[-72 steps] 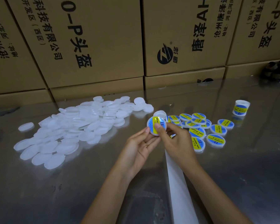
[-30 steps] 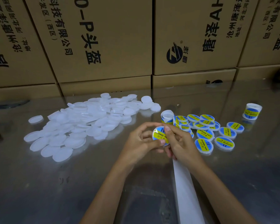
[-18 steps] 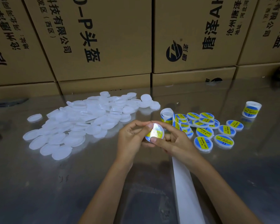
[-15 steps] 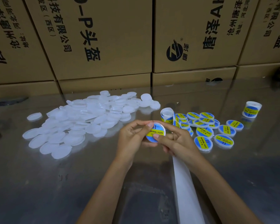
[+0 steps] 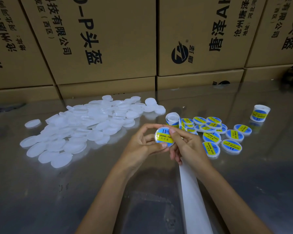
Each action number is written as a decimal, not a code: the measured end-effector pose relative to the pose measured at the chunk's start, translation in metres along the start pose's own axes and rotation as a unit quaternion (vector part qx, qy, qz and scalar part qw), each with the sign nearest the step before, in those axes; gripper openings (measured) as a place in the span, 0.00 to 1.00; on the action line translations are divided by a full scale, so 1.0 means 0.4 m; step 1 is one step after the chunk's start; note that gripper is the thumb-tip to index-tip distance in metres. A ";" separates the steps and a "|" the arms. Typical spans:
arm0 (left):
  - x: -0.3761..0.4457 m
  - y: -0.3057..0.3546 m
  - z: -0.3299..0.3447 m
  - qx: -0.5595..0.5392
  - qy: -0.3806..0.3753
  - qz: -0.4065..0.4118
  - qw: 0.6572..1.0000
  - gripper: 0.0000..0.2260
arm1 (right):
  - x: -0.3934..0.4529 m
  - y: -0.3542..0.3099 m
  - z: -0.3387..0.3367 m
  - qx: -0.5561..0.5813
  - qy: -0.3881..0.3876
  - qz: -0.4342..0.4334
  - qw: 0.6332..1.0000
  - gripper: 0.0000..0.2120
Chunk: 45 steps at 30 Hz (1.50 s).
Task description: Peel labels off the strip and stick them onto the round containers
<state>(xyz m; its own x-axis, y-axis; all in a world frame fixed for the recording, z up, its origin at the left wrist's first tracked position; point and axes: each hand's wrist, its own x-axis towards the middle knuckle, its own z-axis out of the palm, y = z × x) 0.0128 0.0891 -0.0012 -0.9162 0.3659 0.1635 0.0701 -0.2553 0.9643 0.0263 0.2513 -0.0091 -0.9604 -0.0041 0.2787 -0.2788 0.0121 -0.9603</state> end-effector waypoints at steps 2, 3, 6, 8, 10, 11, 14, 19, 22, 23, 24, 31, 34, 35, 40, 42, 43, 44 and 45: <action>0.000 -0.001 0.002 0.010 0.033 0.002 0.999 0.18 | 0.001 -0.002 -0.002 -0.003 -0.003 0.008 1.000 0.13; -0.001 -0.001 0.003 0.012 0.050 0.002 0.999 0.17 | 0.002 -0.004 -0.003 -0.005 -0.006 0.012 1.000 0.13; -0.001 -0.003 0.005 0.008 0.093 0.008 0.996 0.13 | 0.002 -0.009 -0.005 -0.015 -0.032 0.020 0.999 0.11; 0.001 -0.005 0.007 0.005 0.119 0.010 0.993 0.10 | 0.000 -0.010 -0.002 -0.014 -0.054 0.021 0.998 0.16; 0.002 -0.009 0.009 -0.001 0.140 0.007 0.990 0.07 | -0.002 -0.011 0.003 -0.010 -0.060 0.014 0.998 0.19; 0.003 -0.011 0.010 -0.007 0.147 0.005 0.989 0.06 | -0.004 -0.011 0.004 -0.010 -0.060 0.011 0.998 0.19; 0.002 -0.018 0.012 -0.023 0.146 -0.005 0.989 0.06 | -0.004 -0.009 -0.001 -0.012 -0.054 0.011 0.998 0.16; 0.007 -0.035 0.022 -0.051 0.136 -0.031 0.989 0.13 | 0.026 0.003 -0.045 0.046 0.063 0.065 0.995 0.11; 0.010 -0.045 0.015 -0.028 0.167 -0.047 0.984 0.15 | 0.049 0.028 -0.100 0.057 0.228 0.106 0.966 0.13; 0.011 -0.049 0.010 -0.015 0.176 -0.050 0.983 0.15 | 0.054 0.038 -0.118 0.053 0.267 0.120 0.955 0.16; 0.012 -0.052 0.006 -0.006 0.184 -0.052 0.982 0.15 | 0.058 0.046 -0.134 0.050 0.293 0.133 0.946 0.20; 0.017 -0.065 -0.003 0.024 0.201 -0.048 0.978 0.13 | 0.066 0.086 -0.153 -0.038 0.279 0.163 0.945 0.30; 0.021 -0.078 -0.008 0.044 0.217 -0.040 0.974 0.13 | 0.068 0.093 -0.150 -0.069 0.289 0.148 0.943 0.30; 0.026 -0.083 -0.010 0.049 0.228 -0.038 0.972 0.13 | 0.068 0.092 -0.146 -0.077 0.290 0.137 0.944 0.29; 0.078 -0.102 -0.043 0.208 0.340 0.020 0.917 0.14 | 0.057 0.085 -0.098 -0.152 0.267 0.075 0.949 0.17; 0.110 -0.095 -0.075 0.352 0.355 0.061 0.864 0.16 | 0.055 0.090 -0.075 -0.209 0.255 0.057 0.942 0.13; 0.130 -0.092 -0.092 0.407 0.349 0.075 0.841 0.17 | 0.055 0.092 -0.067 -0.225 0.248 0.051 0.941 0.13; 0.153 -0.089 -0.110 0.450 0.340 0.085 0.821 0.18 | 0.056 0.096 -0.061 -0.236 0.241 0.045 0.940 0.13; 0.177 -0.084 -0.126 0.485 0.333 0.090 0.804 0.18 | 0.058 0.099 -0.057 -0.243 0.234 0.038 0.941 0.14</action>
<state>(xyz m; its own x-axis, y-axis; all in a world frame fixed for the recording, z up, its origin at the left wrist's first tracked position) -0.0744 0.0785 -0.0323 -0.8422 -0.2407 0.4825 0.2043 0.6857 0.6986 -0.0069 0.2747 -0.0404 -0.8406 0.4553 0.2936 -0.0673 0.4500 -0.8905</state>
